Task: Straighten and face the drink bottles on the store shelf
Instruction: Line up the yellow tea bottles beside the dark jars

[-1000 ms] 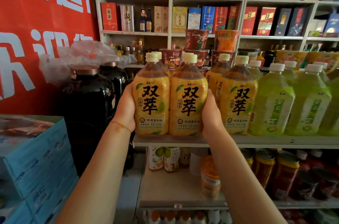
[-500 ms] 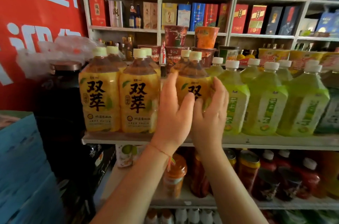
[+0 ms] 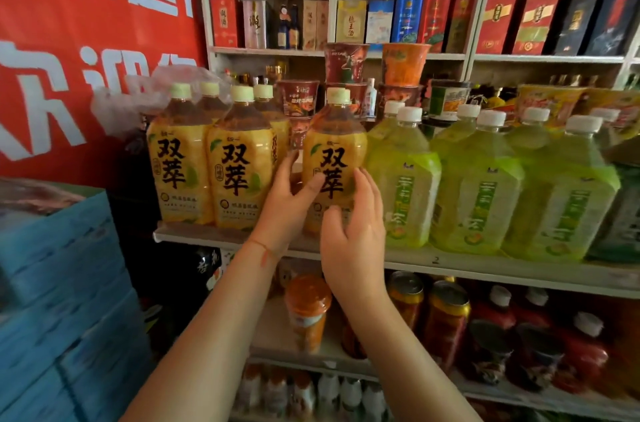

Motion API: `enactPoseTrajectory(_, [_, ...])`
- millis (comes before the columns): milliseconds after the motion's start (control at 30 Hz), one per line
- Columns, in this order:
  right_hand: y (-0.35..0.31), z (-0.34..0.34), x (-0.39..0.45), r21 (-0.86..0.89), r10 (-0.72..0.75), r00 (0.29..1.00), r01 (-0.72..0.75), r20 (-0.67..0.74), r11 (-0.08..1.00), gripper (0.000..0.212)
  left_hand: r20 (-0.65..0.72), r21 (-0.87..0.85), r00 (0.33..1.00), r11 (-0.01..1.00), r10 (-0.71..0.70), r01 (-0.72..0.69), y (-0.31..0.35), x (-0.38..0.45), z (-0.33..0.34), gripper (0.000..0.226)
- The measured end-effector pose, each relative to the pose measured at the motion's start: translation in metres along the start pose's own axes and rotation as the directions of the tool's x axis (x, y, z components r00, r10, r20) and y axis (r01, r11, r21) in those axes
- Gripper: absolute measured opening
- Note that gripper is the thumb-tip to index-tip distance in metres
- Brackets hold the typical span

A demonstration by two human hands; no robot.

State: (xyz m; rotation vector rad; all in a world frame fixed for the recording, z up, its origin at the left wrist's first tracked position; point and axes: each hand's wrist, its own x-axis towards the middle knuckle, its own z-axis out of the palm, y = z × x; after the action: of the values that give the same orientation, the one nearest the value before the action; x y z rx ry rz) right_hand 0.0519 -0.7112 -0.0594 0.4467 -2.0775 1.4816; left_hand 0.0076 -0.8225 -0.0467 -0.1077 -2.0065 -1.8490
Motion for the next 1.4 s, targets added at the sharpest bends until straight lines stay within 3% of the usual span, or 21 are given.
enactPoseTrajectory(167, [-0.011, 0.011, -0.013, 0.039, 0.190, 0.975, -0.196, 0.114, 0.980, 0.070, 0.012, -0.066, 1.000, 0.998, 0.004, -0.003, -0.002, 0.000, 0.004, 0.047])
enactPoseTrajectory(333, [-0.009, 0.020, 0.001, 0.178, 0.299, 0.954, -0.298, 0.021, 0.938, 0.072, -0.048, -0.149, 0.997, 0.987, -0.064, 0.056, 0.001, 0.005, 0.013, 0.040])
enactPoseTrajectory(533, [0.000, 0.023, 0.038, 0.272, 0.392, 0.919, -0.385, 0.032, 0.882, 0.063, -0.067, -0.341, 0.975, 0.923, -0.214, 0.179, 0.010, 0.014, 0.015, 0.052])
enactPoseTrajectory(633, [0.000, 0.028, 0.052, 0.315, 0.450, 0.892, -0.441, 0.049, 0.840, 0.069, -0.076, -0.367, 0.952, 0.896, -0.298, 0.251, 0.009, 0.023, 0.017, 0.055])
enactPoseTrajectory(733, [0.001, 0.032, 0.059, 0.346, 0.507, 0.861, -0.487, 0.034, 0.802, 0.074, -0.085, -0.365, 0.952, 0.899, -0.293, 0.243, 0.012, 0.026, 0.018, 0.048])
enactPoseTrajectory(933, [0.003, 0.035, 0.063, 0.301, 0.450, 0.893, -0.426, -0.012, 0.853, 0.072, -0.088, -0.342, 0.969, 0.921, -0.232, 0.189, 0.009, 0.027, 0.016, 0.059])
enactPoseTrajectory(1100, [0.010, 0.030, 0.071, 0.305, 0.388, 0.922, -0.372, 0.008, 0.877, 0.071, 0.029, -0.216, 0.993, 0.970, -0.111, 0.115, 0.020, 0.019, 0.013, 0.025])
enactPoseTrajectory(1167, [0.011, 0.030, 0.074, 0.327, 0.376, 0.926, -0.361, 0.017, 0.873, 0.076, 0.050, -0.165, 0.994, 0.981, -0.096, 0.103, 0.017, 0.023, 0.011, 0.021])
enactPoseTrajectory(1300, [0.024, 0.033, 0.078, 0.328, 0.373, 0.925, -0.377, 0.076, 0.866, 0.101, 0.078, -0.147, 0.990, 0.981, -0.115, 0.125, 0.006, 0.030, 0.012, 0.092])
enactPoseTrajectory(1333, [0.024, 0.033, 0.079, 0.329, 0.377, 0.923, -0.382, 0.080, 0.864, 0.099, 0.079, -0.141, 0.988, 0.980, -0.130, 0.140, 0.006, 0.030, 0.012, 0.089])
enactPoseTrajectory(1400, [0.016, 0.030, 0.077, 0.344, 0.403, 0.912, -0.402, 0.073, 0.848, 0.087, 0.065, -0.121, 0.989, 0.982, -0.134, 0.141, 0.012, 0.026, 0.012, 0.056])
